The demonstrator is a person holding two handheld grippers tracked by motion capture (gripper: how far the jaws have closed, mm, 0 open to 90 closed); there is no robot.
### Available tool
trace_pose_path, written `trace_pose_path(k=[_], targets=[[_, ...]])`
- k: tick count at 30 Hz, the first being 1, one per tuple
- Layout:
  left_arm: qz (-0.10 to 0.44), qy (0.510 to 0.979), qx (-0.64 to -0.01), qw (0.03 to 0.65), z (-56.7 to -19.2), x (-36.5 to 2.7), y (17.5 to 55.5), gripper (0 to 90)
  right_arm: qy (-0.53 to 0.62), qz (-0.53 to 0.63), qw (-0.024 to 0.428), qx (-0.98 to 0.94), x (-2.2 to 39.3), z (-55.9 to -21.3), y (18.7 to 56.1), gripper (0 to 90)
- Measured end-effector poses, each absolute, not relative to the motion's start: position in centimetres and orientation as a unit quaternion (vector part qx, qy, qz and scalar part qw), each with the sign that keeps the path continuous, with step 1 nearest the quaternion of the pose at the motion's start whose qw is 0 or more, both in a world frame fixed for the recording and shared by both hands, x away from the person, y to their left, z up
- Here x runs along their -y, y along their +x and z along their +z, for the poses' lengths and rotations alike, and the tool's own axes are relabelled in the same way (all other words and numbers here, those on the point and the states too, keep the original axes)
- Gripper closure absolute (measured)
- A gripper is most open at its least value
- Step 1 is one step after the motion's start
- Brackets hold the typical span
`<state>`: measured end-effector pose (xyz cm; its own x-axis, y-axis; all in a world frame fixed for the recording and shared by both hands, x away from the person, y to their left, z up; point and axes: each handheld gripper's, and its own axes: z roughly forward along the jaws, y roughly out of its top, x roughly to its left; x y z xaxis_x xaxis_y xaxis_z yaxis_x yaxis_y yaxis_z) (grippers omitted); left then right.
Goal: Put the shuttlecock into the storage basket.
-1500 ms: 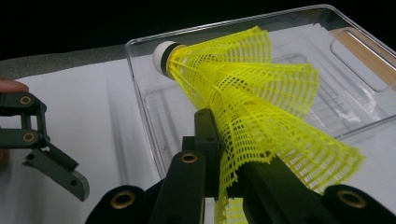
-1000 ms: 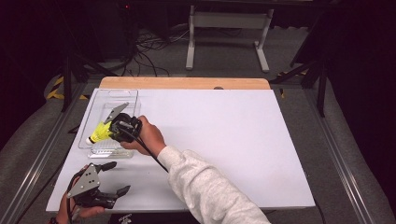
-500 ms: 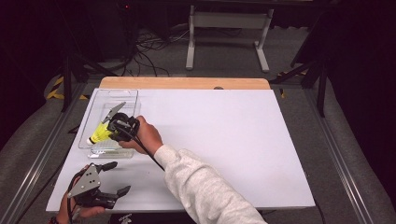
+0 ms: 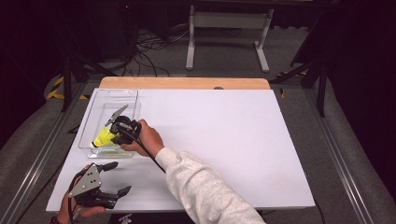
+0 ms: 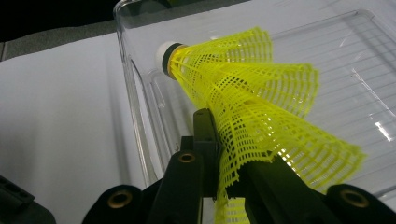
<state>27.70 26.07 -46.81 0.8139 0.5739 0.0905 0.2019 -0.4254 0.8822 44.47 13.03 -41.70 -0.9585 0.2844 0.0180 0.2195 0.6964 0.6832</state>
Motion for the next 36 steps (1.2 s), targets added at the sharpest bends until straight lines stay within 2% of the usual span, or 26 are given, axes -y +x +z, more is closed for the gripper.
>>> trace_pose_path(k=[8,10,11,12,14,17,36], targets=[[0.193,0.823,-0.235,0.480,-46.8,-26.1,27.7,10.3,0.140,0.361,0.042,-0.921,-13.1,-42.0,44.3,83.3],[0.191,0.823,-0.237,0.480,-46.9,-26.0,27.7,10.4,0.143,0.362,0.042,-0.920,-13.1,-42.0,44.3,79.9],[0.191,0.823,-0.236,0.480,-46.8,-26.0,27.7,10.4,0.149,0.361,0.045,-0.920,-13.0,-42.0,44.4,73.4],[0.191,0.823,-0.236,0.481,-46.9,-26.0,27.7,10.4,0.152,0.362,0.046,-0.919,-12.9,-42.0,44.4,70.9],[0.193,0.823,-0.235,0.479,-46.9,-26.0,27.8,10.4,0.156,0.363,0.042,-0.918,-12.7,-42.0,44.4,70.7],[0.192,0.824,-0.235,0.478,-46.9,-26.0,27.8,10.4,0.165,0.374,0.039,-0.912,-12.1,-41.9,44.3,65.7],[0.195,0.826,-0.234,0.474,-46.8,-25.8,27.9,10.4,0.153,0.398,0.084,-0.901,-8.9,-39.8,42.8,61.3]])
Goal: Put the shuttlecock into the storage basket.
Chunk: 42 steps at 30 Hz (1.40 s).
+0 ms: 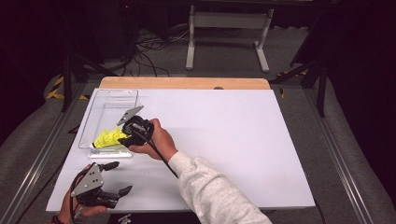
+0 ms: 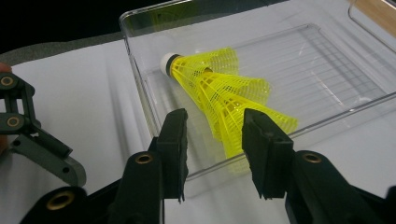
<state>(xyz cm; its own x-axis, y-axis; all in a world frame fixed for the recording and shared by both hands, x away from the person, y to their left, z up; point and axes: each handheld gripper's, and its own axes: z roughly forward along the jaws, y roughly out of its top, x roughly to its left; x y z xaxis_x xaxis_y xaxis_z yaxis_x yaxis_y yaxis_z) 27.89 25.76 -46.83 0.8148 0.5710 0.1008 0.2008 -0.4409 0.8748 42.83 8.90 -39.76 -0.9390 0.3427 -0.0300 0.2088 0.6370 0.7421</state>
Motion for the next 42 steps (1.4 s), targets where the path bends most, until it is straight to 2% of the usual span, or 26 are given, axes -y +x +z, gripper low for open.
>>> trace_pose_path(k=[24,42], targets=[[0.197,0.828,-0.233,0.471,-46.8,-25.7,27.9,10.3,0.146,0.411,0.106,-0.894,-7.1,-38.7,42.1,60.4],[0.197,0.829,-0.232,0.470,-46.8,-25.7,28.0,10.3,0.144,0.417,0.126,-0.889,-6.4,-38.9,41.8,50.2]])
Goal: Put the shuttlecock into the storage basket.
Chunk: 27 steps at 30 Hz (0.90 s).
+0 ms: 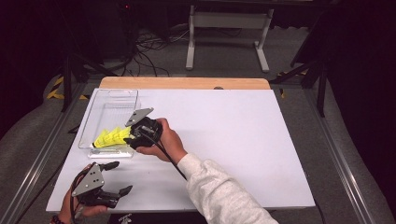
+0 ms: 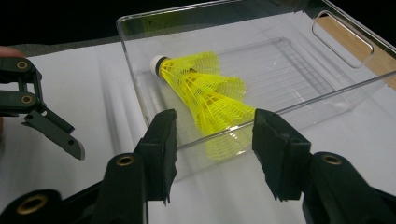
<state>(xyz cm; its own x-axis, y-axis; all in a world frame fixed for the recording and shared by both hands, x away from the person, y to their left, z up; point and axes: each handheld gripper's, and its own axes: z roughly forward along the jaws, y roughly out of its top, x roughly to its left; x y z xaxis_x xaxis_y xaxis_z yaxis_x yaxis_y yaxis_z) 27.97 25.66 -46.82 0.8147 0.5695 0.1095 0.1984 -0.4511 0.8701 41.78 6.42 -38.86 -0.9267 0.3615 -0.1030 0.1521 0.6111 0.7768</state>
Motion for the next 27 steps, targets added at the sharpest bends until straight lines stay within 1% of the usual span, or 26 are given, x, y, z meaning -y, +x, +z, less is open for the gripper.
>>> trace_pose_path(k=[8,9,12,14,16,21,25,27], targets=[[0.199,0.829,-0.231,0.469,-46.81,-25.59,28.02,10.3,0.144,0.423,0.140,-0.883,-6.05,-38.98,41.56,42.7],[0.199,0.829,-0.231,0.469,-46.82,-25.58,28.02,10.3,0.147,0.424,0.145,-0.882,-5.98,-39.05,41.51,38.7],[0.199,0.830,-0.231,0.468,-46.81,-25.60,28.02,10.3,0.150,0.423,0.150,-0.881,-5.91,-39.14,41.48,35.7],[0.199,0.830,-0.231,0.468,-46.81,-25.60,28.02,10.3,0.152,0.426,0.153,-0.878,-5.82,-39.19,41.49,30.4],[0.199,0.830,-0.231,0.467,-46.81,-25.60,28.01,10.3,0.155,0.427,0.156,-0.877,-5.79,-39.19,41.48,28.9],[0.197,0.829,-0.232,0.469,-46.82,-25.60,28.00,10.3,0.160,0.426,0.161,-0.876,-5.74,-39.35,41.51,19.0],[0.198,0.829,-0.232,0.469,-46.82,-25.59,28.01,10.3,0.161,0.430,0.160,-0.874,-5.73,-39.50,41.48,14.3],[0.196,0.829,-0.232,0.469,-46.83,-25.59,28.01,10.3,0.163,0.427,0.168,-0.873,-5.83,-39.56,41.42,10.8]])
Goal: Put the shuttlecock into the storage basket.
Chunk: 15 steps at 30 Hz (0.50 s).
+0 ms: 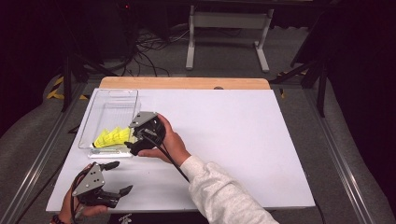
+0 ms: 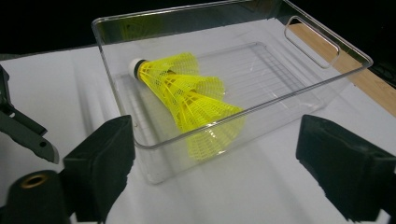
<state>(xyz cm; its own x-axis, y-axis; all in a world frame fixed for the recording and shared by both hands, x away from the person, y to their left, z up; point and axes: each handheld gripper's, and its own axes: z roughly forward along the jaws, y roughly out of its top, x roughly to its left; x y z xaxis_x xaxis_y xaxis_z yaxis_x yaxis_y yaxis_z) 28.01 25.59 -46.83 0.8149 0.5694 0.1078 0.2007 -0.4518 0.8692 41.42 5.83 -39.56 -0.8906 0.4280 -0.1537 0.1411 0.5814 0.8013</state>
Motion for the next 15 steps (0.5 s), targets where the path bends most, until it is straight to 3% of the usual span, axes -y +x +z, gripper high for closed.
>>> trace_pose_path(k=[6,15], targets=[[0.196,0.829,-0.232,0.469,-46.83,-25.61,28.01,10.2,0.165,0.432,0.168,-0.871,-5.82,-39.61,41.40,4.2],[0.197,0.829,-0.232,0.470,-46.82,-25.65,28.03,10.2,0.162,0.433,0.179,-0.868,-5.92,-39.66,41.21,3.6]])
